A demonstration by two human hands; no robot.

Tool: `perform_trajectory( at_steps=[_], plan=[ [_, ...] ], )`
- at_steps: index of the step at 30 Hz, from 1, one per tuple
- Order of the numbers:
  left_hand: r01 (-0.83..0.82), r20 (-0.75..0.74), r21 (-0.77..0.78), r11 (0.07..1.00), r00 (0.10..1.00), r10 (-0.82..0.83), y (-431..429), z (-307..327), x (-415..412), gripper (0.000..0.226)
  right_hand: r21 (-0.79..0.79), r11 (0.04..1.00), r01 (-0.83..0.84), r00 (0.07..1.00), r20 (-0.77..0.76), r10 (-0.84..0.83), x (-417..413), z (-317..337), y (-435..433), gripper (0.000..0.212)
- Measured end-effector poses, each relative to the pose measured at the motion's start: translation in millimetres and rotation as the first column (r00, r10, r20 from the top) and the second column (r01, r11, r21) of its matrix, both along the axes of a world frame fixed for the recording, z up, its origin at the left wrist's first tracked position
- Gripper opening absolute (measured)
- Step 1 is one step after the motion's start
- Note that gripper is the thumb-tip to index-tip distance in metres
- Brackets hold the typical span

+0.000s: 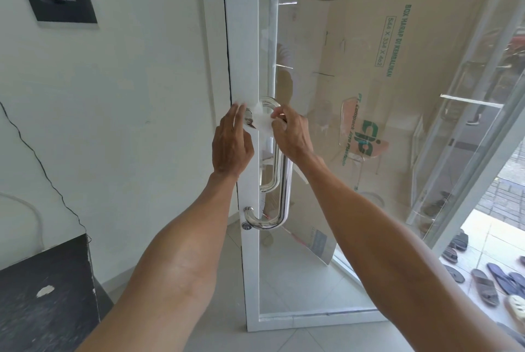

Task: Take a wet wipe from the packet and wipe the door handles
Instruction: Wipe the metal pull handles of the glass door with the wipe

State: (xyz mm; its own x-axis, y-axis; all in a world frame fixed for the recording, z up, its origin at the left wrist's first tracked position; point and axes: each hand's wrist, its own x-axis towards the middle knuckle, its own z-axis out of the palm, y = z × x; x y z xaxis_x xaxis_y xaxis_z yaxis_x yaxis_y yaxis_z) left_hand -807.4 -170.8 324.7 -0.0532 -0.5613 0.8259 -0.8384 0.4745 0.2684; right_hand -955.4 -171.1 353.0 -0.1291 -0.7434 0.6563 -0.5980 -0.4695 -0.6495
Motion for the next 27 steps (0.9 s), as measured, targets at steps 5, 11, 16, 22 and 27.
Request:
perform_trajectory(
  at_steps=[5, 11, 16, 22, 27],
  plan=[
    [0.146, 0.107, -0.103, 0.984, 0.985, -0.135, 3, 7, -14, 0.051, -0.094, 0.994, 0.052, 0.992, -0.11, -0.062, -2, 1, -3, 0.021],
    [0.192, 0.217, -0.148, 0.97, 0.963, -0.157, 0, 7, -19, 0.039, -0.06, 0.995, -0.084, 0.996, -0.014, 0.084, -1, 4, -3, 0.052],
    [0.172, 0.28, -0.132, 0.976, 0.951, -0.13, -5, 1, -12, 0.038, -0.008, 0.999, -0.031, 0.999, -0.031, 0.031, -13, -7, -5, 0.059],
    [0.134, 0.134, -0.051, 0.99, 0.983, -0.126, -15, 1, -1, 0.043, 0.029, 0.997, 0.068, 0.989, -0.133, -0.064, -21, -21, -6, 0.063],
    [0.149, -0.054, -0.018, 0.989, 0.987, -0.149, -19, 5, -1, 0.033, 0.006, 0.993, 0.114, 0.985, -0.135, -0.112, -18, -23, -7, 0.046]
  ],
)
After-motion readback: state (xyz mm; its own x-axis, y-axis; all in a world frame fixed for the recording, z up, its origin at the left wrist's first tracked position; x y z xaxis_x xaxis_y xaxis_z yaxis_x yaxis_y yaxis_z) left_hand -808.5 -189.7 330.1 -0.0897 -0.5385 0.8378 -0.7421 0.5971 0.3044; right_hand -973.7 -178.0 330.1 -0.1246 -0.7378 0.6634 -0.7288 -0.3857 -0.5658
